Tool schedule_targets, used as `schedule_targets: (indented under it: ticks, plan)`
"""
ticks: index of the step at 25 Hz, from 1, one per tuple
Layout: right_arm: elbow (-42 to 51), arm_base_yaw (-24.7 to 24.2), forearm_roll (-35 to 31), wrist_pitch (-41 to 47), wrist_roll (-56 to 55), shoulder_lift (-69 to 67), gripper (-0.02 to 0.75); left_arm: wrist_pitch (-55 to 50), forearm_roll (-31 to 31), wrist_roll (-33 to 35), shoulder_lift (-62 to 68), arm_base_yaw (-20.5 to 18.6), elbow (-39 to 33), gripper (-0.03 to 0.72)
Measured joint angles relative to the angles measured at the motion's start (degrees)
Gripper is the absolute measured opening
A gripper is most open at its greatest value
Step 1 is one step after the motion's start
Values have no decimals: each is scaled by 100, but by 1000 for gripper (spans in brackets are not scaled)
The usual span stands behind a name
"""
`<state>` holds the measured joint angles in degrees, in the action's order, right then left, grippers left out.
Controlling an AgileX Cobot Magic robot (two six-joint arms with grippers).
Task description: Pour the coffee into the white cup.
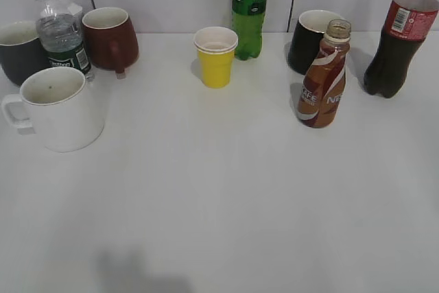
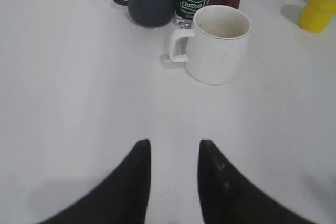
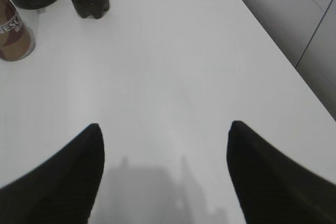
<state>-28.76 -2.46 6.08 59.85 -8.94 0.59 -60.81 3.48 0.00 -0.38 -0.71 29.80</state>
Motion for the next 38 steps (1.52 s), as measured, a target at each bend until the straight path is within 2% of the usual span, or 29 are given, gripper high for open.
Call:
schedule_targets:
  ticks: [4,11,16,22,25,30,32,38]
  plan:
    - [0,0,0,0,0,0,570,268,0,0,362,0,130,266]
    - [0,0,0,0,0,0,570,2218,0,0,1716,0,213,295]
    - [0,0,0,0,0,0,570,4221,-47,235,2786,0,-85,295]
    - [0,0,0,0,0,0,570,6977,-207,273,4126,0,-993,295]
    - [0,0,0,0,0,0,570,8154,-207,275,4763,121,-1332,295]
    - [0,0,0,0,0,0,570,9085,-182,275,5614,733,-1792,295]
    - [0,0,0,0,0,0,570,9240,4,280,5831,977,-1889,297]
    - [0,0,0,0,0,0,570,9704,320,280,6604,1082,-1904,305]
